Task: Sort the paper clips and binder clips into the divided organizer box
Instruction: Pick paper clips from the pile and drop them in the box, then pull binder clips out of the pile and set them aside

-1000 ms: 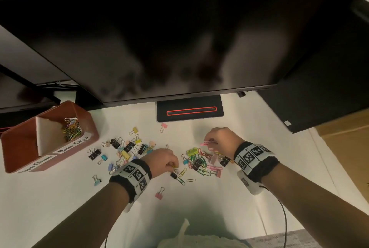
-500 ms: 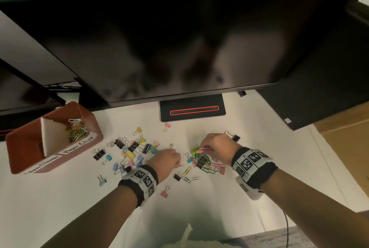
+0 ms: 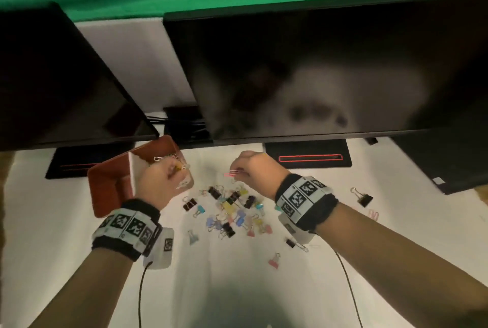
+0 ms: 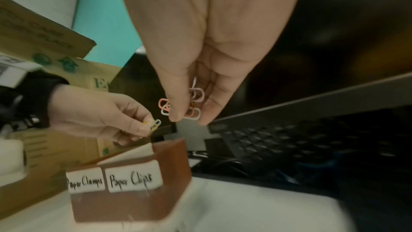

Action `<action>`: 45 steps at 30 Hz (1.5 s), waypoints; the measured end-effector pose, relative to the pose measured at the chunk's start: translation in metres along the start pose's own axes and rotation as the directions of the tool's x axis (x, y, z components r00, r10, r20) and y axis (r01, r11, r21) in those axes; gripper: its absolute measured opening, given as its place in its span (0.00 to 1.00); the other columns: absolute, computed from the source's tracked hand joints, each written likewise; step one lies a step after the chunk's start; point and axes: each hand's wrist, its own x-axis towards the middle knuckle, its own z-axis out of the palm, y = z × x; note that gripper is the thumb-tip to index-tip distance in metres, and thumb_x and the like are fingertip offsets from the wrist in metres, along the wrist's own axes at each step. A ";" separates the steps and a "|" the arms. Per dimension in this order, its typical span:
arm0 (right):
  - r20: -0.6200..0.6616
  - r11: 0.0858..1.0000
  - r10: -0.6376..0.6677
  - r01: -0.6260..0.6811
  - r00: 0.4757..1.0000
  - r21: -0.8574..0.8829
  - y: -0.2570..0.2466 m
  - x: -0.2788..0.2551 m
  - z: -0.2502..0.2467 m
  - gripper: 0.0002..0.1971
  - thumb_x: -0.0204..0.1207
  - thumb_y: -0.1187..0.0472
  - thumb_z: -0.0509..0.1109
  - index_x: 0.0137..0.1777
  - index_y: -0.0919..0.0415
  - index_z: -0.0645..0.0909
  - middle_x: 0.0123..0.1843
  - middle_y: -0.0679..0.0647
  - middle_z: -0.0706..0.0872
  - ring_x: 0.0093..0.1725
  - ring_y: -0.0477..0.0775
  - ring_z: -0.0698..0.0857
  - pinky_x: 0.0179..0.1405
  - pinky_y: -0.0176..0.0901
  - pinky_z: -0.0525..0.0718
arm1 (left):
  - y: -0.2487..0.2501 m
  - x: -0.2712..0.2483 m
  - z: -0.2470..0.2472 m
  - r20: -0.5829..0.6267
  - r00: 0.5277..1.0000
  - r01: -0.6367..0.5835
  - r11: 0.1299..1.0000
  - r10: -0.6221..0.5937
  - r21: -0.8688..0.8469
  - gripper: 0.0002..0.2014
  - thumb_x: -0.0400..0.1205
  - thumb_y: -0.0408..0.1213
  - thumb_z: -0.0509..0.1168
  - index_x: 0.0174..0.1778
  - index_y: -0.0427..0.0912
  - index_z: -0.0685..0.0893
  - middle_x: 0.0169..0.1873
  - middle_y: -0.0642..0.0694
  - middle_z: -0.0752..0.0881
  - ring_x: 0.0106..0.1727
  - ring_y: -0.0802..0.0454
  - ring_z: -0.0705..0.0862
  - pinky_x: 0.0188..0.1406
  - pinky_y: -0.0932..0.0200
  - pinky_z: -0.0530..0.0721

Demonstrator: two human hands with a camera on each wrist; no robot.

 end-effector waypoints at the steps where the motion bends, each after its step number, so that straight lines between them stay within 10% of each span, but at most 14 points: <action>1: -0.004 1.000 -0.014 0.014 1.000 0.008 -0.019 0.018 0.004 0.11 0.78 0.63 0.66 0.57 0.62 0.84 0.56 0.60 0.83 0.56 0.60 0.82 0.59 0.46 0.77 | -0.010 0.006 -0.010 -0.029 0.999 0.045 0.998 -0.044 0.033 0.06 0.77 0.37 0.69 0.38 0.41 0.79 0.32 0.47 0.83 0.39 0.48 0.82 0.43 0.54 0.77; 10: 0.061 0.982 0.157 -0.163 0.986 0.099 -0.099 0.131 0.069 0.18 0.77 0.58 0.68 0.66 0.59 0.78 0.61 0.59 0.85 0.60 0.59 0.83 0.61 0.47 0.80 | -0.053 0.036 -0.030 -0.009 0.969 0.246 0.969 -0.246 -0.004 0.13 0.78 0.37 0.66 0.58 0.42 0.83 0.55 0.44 0.87 0.59 0.45 0.83 0.65 0.45 0.79; 17: -0.107 0.975 0.059 -0.034 0.992 0.221 -0.063 0.062 0.058 0.15 0.79 0.57 0.66 0.65 0.53 0.77 0.59 0.51 0.81 0.49 0.49 0.84 0.54 0.40 0.82 | -0.017 -0.003 -0.026 0.035 0.994 -0.100 0.990 0.104 -0.098 0.14 0.81 0.31 0.62 0.62 0.46 0.80 0.53 0.52 0.83 0.53 0.57 0.81 0.54 0.64 0.79; 22: -0.097 0.968 0.251 -0.248 0.963 0.038 0.030 -0.044 0.039 0.15 0.77 0.54 0.68 0.64 0.48 0.76 0.53 0.45 0.78 0.44 0.36 0.75 0.54 0.41 0.80 | 0.026 -0.025 0.031 0.254 0.921 -0.269 0.953 0.296 -0.138 0.13 0.79 0.34 0.64 0.59 0.48 0.80 0.47 0.51 0.82 0.40 0.55 0.83 0.44 0.62 0.82; 27: -0.020 0.856 0.515 -0.515 0.857 -0.054 0.099 -0.136 0.022 0.22 0.72 0.46 0.71 0.65 0.45 0.72 0.57 0.48 0.77 0.44 0.47 0.81 0.44 0.42 0.82 | 0.070 -0.047 0.107 0.471 0.817 -0.309 0.942 0.332 -0.128 0.11 0.78 0.36 0.67 0.56 0.46 0.81 0.48 0.48 0.81 0.41 0.50 0.83 0.45 0.57 0.84; 34: 0.110 0.859 0.506 -0.488 0.856 -0.156 0.138 -0.170 0.044 0.34 0.65 0.45 0.76 0.71 0.43 0.67 0.67 0.52 0.69 0.56 0.57 0.82 0.54 0.52 0.86 | 0.093 -0.074 0.179 0.704 0.672 -0.454 0.879 0.231 0.145 0.22 0.72 0.51 0.70 0.59 0.49 0.75 0.57 0.50 0.75 0.51 0.51 0.80 0.53 0.53 0.81; 40: 0.075 0.892 0.450 -0.445 0.890 -0.075 0.152 -0.161 0.048 0.22 0.71 0.47 0.72 0.65 0.48 0.74 0.62 0.51 0.73 0.51 0.55 0.83 0.49 0.53 0.88 | 0.093 -0.077 0.197 0.676 0.713 -0.371 0.918 0.184 0.142 0.09 0.77 0.38 0.67 0.51 0.48 0.76 0.51 0.51 0.75 0.48 0.51 0.81 0.48 0.56 0.87; 45: 0.076 0.923 0.382 -0.385 0.921 0.021 0.162 -0.165 0.033 0.21 0.70 0.49 0.74 0.62 0.49 0.76 0.59 0.49 0.74 0.45 0.48 0.81 0.48 0.50 0.87 | 0.093 -0.073 0.184 0.539 0.801 -0.337 0.940 0.259 0.050 0.08 0.77 0.39 0.68 0.50 0.46 0.79 0.46 0.54 0.74 0.40 0.62 0.77 0.40 0.75 0.73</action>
